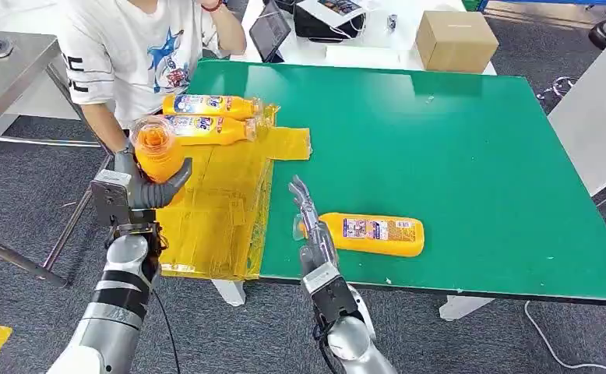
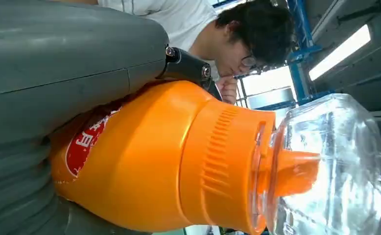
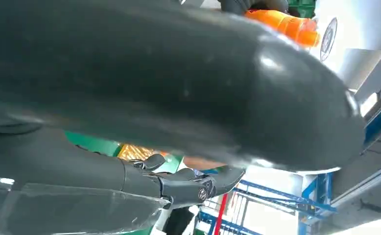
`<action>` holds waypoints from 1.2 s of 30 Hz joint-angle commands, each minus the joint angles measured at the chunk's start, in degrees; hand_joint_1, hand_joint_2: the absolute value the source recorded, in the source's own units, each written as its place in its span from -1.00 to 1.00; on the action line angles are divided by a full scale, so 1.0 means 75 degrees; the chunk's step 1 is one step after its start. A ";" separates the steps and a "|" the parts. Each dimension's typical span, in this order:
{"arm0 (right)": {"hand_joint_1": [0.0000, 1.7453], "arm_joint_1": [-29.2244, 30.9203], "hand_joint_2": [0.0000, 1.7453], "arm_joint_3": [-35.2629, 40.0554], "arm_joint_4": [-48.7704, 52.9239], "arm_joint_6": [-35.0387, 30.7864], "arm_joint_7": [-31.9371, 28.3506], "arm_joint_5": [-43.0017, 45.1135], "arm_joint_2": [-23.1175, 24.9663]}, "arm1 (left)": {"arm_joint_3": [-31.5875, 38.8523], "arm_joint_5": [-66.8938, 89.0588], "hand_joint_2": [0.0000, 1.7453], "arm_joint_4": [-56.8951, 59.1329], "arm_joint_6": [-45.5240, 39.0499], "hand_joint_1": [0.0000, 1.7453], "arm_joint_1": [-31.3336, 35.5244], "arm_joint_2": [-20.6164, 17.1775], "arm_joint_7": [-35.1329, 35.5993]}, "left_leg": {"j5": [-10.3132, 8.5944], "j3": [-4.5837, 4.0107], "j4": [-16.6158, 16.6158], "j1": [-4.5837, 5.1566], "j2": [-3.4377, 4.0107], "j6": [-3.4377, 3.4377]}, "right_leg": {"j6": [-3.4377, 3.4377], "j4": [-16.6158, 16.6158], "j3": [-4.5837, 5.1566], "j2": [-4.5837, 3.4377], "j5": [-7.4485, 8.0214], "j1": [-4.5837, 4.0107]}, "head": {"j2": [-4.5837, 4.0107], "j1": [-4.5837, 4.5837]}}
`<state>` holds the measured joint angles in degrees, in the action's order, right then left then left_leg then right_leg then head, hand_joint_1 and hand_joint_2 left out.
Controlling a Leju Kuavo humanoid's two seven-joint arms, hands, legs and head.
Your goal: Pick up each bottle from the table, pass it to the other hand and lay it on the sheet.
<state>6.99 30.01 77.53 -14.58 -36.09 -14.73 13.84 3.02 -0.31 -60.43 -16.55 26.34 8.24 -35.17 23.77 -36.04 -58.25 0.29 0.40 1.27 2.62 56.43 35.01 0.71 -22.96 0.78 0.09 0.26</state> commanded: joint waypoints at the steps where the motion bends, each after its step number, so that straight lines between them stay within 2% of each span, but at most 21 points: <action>1: -1.00 0.0141 -1.00 0.0073 -0.0215 0.0022 -0.0063 0.0022 -0.0269 | 0.0275 -0.0029 1.00 0.0623 0.0090 1.00 0.0346 0.0098 -0.0012 | 0.0018 0.0046 0.0001 -0.0016 -0.0016 -0.0016 | -0.0016 -0.0007 -0.0053 0.0003 -0.0018 -0.0014 | 0.0000 -0.0003; 6: -1.00 -0.0040 -1.00 -0.0267 0.0406 -0.0361 -0.0495 0.0166 -0.0153 | 0.0051 0.0907 1.00 0.1119 -0.0247 1.00 0.0423 -0.0026 -0.0009 | 0.0007 0.0024 0.0004 -0.0007 -0.0014 -0.0010 | -0.0009 -0.0006 -0.0029 0.0006 -0.0009 -0.0006 | 0.0000 0.0000; 11: -1.00 -0.0148 -1.00 -0.0663 0.1552 -0.1064 -0.0522 0.0366 -0.0172 | -0.0645 0.3056 1.00 0.2267 -0.1096 1.00 0.0748 -0.0428 0.0210 | 0.0011 0.0031 0.0001 -0.0008 -0.0027 -0.0012 | -0.0013 0.0001 -0.0036 0.0016 -0.0018 -0.0006 | 0.0000 0.0000; 12: -1.00 -0.0162 -1.00 -0.0780 0.1804 -0.1312 -0.0522 0.0436 -0.0210 | -0.1120 0.4096 1.00 0.2690 -0.1424 1.00 0.0894 -0.0632 0.0490 | 0.0008 0.0025 0.0000 -0.0006 -0.0025 -0.0010 | -0.0011 0.0000 -0.0031 0.0016 -0.0015 -0.0005 | 0.0000 0.0000; 16: -1.00 -0.0083 -1.00 -0.0973 0.1687 -0.1143 -0.0455 0.0535 -0.0264 | -0.1623 0.6013 1.00 0.3580 -0.1798 1.00 0.1205 -0.0936 0.0873 | 0.0007 0.0035 0.0004 -0.0009 -0.0028 -0.0014 | -0.0014 -0.0006 -0.0043 0.0017 -0.0014 -0.0008 | 0.0000 0.0000; 23: -1.00 -0.0052 -1.00 -0.0943 0.1528 -0.0984 -0.0508 0.0564 -0.0222 | -0.2087 0.7518 1.00 0.3981 -0.1222 1.00 0.1320 -0.1258 0.1314 | 0.0007 0.0028 0.0007 -0.0008 0.0000 -0.0013 | -0.0011 -0.0005 -0.0027 -0.0004 -0.0006 -0.0008 | 0.0000 0.0000; 28: -1.00 -0.0057 -1.00 -0.0935 0.1568 -0.0955 -0.0499 0.0566 -0.0237 | -0.2049 0.7504 1.00 0.3986 -0.1076 1.00 0.1300 -0.1262 0.1320 | 0.0015 0.0036 0.0001 -0.0014 -0.0001 -0.0013 | -0.0012 -0.0002 -0.0037 -0.0007 -0.0013 -0.0012 | 0.0000 0.0000; 30: -1.00 -0.0053 -1.00 -0.0928 0.1398 -0.0717 -0.0305 0.0602 -0.0231 | -0.1989 0.7412 1.00 0.4122 -0.0296 1.00 0.1349 -0.1346 0.1419 | 0.0006 0.0018 0.0001 -0.0010 -0.0002 -0.0009 | -0.0007 -0.0003 -0.0019 -0.0003 -0.0005 -0.0009 | 0.0000 -0.0003; 36: -1.00 -0.0035 -1.00 -0.0940 0.1248 -0.0690 -0.0348 0.0583 -0.0202 | -0.1939 0.7390 1.00 0.4175 -0.0204 1.00 0.1367 -0.1393 0.1334 | 0.0005 0.0015 0.0001 -0.0012 -0.0001 -0.0011 | -0.0009 -0.0004 -0.0017 -0.0004 -0.0003 -0.0011 | 0.0000 -0.0003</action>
<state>5.43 24.04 89.70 -19.93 -38.95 -10.45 13.68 -10.10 55.30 -35.30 -19.54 32.62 -0.59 -25.14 23.76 -36.05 -58.25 0.28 0.43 1.27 2.62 56.43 35.03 0.69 -22.96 0.78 0.09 0.24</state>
